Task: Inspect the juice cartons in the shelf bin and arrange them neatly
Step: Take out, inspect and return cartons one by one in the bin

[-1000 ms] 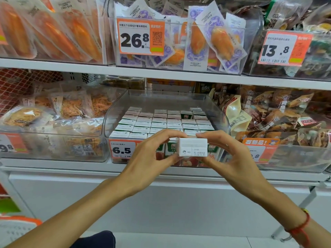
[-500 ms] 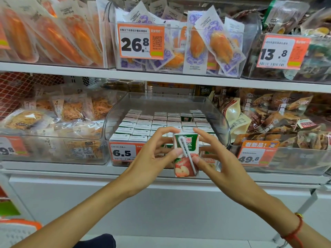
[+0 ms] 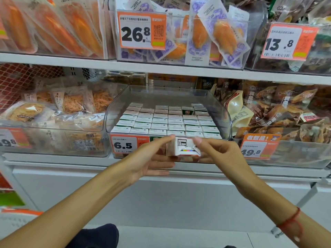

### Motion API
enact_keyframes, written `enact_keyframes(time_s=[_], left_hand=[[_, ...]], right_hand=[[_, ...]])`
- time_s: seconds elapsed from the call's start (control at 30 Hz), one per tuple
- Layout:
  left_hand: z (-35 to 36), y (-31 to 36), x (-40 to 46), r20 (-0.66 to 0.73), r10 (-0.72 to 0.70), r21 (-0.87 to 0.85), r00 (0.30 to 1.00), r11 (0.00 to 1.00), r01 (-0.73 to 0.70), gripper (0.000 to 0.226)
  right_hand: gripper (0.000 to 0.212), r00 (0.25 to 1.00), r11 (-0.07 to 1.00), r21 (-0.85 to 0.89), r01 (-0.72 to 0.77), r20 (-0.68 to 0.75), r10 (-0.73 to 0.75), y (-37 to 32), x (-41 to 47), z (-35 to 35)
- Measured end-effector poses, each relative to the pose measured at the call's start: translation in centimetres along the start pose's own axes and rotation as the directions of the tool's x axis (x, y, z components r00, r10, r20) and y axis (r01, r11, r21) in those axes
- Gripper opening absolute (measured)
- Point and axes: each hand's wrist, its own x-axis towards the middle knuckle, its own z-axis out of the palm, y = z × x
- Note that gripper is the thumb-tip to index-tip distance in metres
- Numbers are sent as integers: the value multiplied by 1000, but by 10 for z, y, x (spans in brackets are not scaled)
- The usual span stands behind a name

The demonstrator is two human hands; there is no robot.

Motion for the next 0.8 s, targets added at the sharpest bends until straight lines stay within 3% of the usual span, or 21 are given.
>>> enact_keyframes(time_s=[0.1,0.23,0.37,0.43,0.57,0.7,0.8], left_hand=[[2,-2,4,-34,-31,38,999,999,32,80],[4,-4,6,-42,-45,20,998,999,46,79],[7,-3,3,-57,-25,-33,998,999,23,55],[9,-4,2,-88,25,-89,996,995,-33,39],[16,-4,3,-176,210,-125,962,964,-234,31],[20,-3,1,-107,400,-54,910,912,-407,28],[20,-2,1,-125,451,15,884,892,-453,29]], right_hand=[[33,990,989,52,-142,-14,143,1,1,0],[43,978,977,61,-206,-23,207,4,2,0],[44,973,971,52,-231,5,232,5,2,-2],[38,961,960,75,-271,79,265,4,2,-3],[36,912,887,248,-389,241,333,1,2,-2],[36,951,901,311,-302,166,261,1,3,0],[37,978,929,305,-211,74,197,-2,1,3]])
